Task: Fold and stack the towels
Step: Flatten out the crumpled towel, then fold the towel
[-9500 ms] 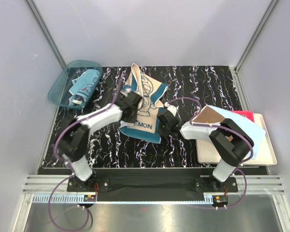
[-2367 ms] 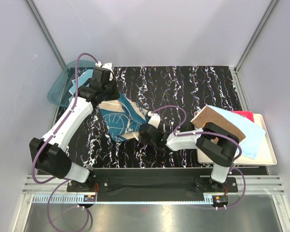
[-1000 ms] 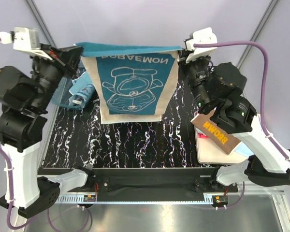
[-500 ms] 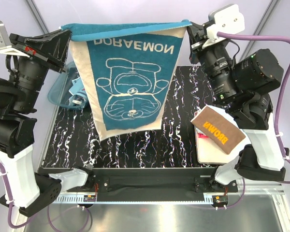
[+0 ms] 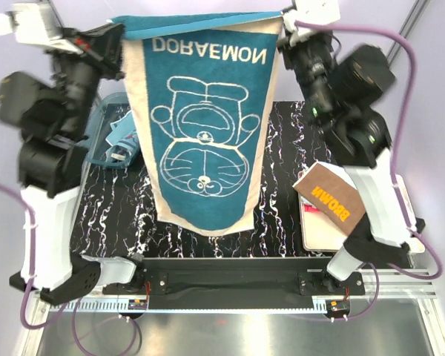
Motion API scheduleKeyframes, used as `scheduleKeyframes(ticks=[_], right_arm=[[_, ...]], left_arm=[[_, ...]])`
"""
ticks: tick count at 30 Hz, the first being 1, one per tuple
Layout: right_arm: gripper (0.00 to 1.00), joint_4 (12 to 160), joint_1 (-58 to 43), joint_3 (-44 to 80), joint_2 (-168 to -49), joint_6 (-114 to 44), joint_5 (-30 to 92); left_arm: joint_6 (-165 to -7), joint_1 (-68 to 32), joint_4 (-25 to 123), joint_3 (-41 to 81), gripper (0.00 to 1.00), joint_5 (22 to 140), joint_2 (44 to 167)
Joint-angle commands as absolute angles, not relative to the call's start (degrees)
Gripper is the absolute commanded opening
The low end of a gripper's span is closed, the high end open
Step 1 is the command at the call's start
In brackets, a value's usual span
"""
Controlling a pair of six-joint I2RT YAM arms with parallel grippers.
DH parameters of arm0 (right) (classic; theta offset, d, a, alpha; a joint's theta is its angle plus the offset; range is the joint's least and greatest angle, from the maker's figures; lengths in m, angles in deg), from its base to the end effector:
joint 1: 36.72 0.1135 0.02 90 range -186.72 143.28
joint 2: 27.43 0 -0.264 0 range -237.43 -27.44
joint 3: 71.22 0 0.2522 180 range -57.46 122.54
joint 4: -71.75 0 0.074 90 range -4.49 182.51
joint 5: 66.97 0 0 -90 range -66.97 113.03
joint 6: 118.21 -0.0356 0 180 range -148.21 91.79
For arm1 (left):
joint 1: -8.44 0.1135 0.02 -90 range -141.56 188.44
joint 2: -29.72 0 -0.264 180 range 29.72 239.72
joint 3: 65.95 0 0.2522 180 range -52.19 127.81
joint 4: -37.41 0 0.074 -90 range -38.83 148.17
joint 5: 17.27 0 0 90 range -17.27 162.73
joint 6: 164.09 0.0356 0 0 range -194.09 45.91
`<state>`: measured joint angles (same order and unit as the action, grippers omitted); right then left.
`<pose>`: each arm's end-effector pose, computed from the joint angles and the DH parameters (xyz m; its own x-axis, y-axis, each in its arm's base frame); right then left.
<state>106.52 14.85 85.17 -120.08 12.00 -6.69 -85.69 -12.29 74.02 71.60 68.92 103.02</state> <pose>0.1603 0.1736 0.6542 0.4951 -0.2781 -0.8231 -0.1193 0.9167 -0.3814 0.1418 -0.0511 0.6443 0.3651 -0.3527 -0.8616 0.3793 0.9015 -0.2083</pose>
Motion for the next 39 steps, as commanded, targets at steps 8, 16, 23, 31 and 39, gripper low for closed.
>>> scheduleKeyframes(ticks=[8, 16, 23, 31, 39], right_arm=[[0.0, 110.99, -13.59, 85.43, -135.59, -12.11, 15.98], [0.0, 110.66, -24.32, 99.34, -158.11, -22.65, 26.1], [0.0, 104.31, -25.21, 90.02, -159.79, -25.39, 26.98], [0.0, 105.72, -25.29, 83.8, -158.48, -27.41, 28.48], [0.0, 104.24, -25.12, 64.91, -148.47, -31.01, 31.11]], left_arm=[[-89.82, -3.51, 61.9, 63.91, 0.0, 68.51, 119.17], [-95.36, 2.64, 61.98, 80.59, 0.0, 72.29, 144.99], [-96.5, 4.57, 57.16, 75.8, 0.0, 72.2, 147.67], [-97.64, 4.84, 51.26, 62.08, 0.0, 75.2, 144.34], [-98.78, 4.93, 49.15, 46.81, 0.0, 73.88, 138.45]])
